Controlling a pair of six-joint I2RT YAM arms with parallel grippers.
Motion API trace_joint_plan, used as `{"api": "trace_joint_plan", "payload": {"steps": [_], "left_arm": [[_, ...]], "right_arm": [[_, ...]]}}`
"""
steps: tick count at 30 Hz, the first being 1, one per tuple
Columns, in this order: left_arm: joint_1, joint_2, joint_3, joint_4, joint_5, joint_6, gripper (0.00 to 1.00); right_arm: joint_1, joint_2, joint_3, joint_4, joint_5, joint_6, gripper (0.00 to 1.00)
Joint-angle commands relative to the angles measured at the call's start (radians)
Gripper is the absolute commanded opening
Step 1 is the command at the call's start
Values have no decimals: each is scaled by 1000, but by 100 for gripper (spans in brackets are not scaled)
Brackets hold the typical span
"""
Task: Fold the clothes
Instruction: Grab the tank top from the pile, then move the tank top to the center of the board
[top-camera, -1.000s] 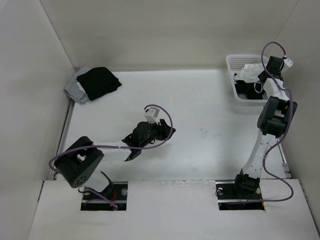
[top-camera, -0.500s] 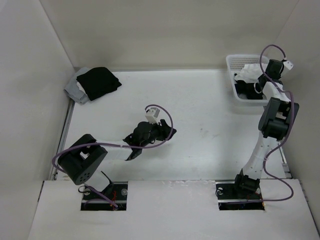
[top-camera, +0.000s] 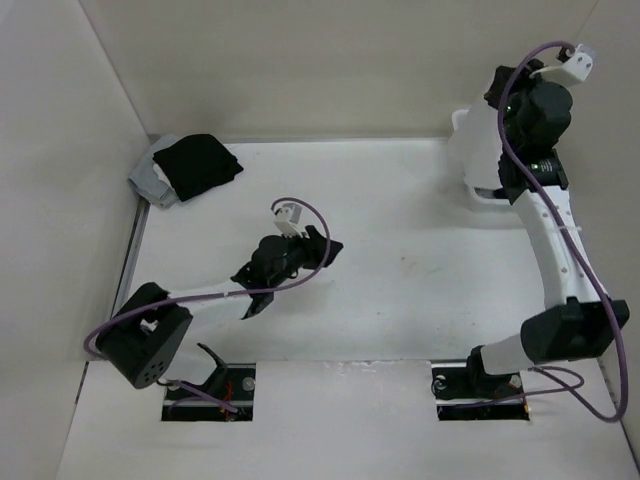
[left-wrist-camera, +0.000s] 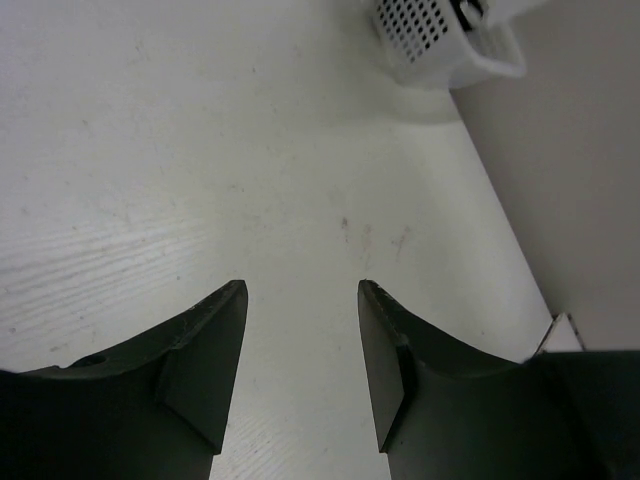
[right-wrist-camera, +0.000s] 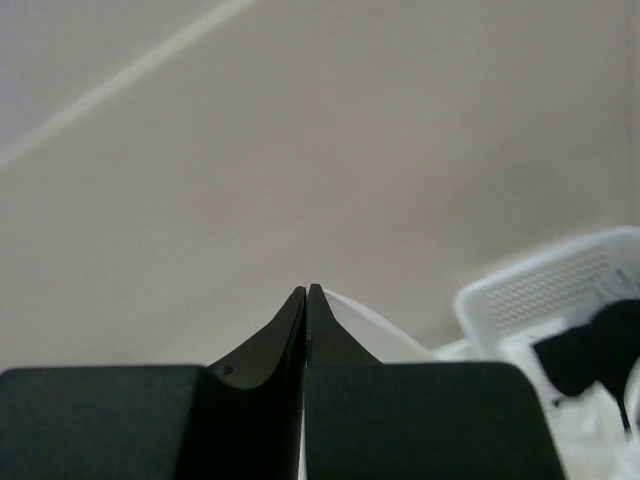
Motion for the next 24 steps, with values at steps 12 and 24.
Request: {"api": "trace_joint_plan", "payload": {"steps": [12, 24], "left_arm": [[446, -520, -144, -375, -5, -187, 53], [297, -589, -115, -605, -86, -43, 43]], "right_arm": [[897, -258, -649, 170, -21, 185, 28], [818, -481, -1020, -140, 134, 412, 13]]}}
